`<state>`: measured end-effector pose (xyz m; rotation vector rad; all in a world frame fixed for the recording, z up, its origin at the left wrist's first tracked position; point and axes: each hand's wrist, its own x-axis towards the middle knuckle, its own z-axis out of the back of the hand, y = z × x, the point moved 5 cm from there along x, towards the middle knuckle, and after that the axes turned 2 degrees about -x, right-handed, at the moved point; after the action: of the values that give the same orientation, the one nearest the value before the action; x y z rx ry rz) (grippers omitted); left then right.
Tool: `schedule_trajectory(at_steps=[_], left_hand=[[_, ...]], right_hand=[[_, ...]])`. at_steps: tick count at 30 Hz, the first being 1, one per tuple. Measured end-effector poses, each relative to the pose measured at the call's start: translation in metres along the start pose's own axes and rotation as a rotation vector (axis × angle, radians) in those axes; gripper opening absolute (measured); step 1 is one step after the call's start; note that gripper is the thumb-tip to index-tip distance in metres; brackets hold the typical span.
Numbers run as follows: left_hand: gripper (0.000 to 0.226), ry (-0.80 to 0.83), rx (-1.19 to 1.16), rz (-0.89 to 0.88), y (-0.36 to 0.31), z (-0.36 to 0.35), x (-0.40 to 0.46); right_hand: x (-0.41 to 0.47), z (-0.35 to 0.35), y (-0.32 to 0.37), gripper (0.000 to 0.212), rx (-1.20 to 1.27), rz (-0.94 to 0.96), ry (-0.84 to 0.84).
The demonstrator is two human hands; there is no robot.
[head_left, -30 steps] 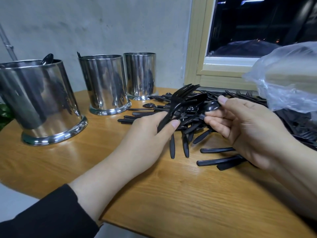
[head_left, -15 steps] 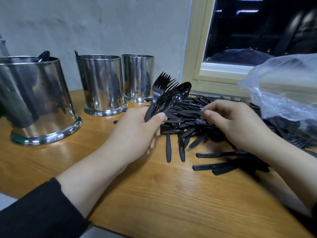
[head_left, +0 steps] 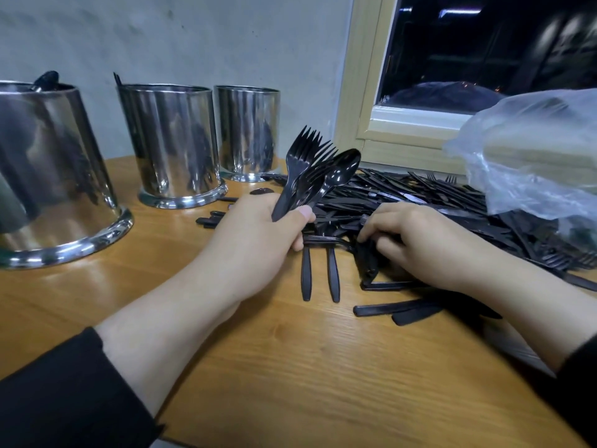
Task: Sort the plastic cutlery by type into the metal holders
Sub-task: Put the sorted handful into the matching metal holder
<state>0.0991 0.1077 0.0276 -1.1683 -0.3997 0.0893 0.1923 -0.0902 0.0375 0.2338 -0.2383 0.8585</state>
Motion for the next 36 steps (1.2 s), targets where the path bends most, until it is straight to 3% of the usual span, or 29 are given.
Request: schedule_trajectory(at_steps=[3,16,23,27,31,36], left_hand=[[0.039,-0.001,0.029,-0.011,0.0,0.001,-0.004],[0.04,-0.01,0.015,-0.018,0.0,0.0,-0.007],[0.037,-0.108,-0.028,-0.034,0.001,0.008,-0.003],[0.034,-0.162,-0.045,-0.034,0.002,0.012,-0.002],[0.022,-0.114,-0.15,0.014,0.003,0.008,-0.003],[0.021,-0.09,-0.199,0.028,0.003,0.009,-0.004]], right_hand=[[0.0,0.001,0.001,0.013,-0.001,-0.027,-0.019],[-0.001,-0.01,0.01,0.039,-0.094,-0.1,0.099],[0.001,-0.012,0.015,0.018,-0.111,-0.014,0.075],[-0.003,-0.003,0.022,0.015,-0.011,0.117,0.002],[-0.009,0.011,0.039,0.016,0.124,0.278,-0.079],[-0.015,0.018,0.043,0.016,0.256,0.221,-0.161]])
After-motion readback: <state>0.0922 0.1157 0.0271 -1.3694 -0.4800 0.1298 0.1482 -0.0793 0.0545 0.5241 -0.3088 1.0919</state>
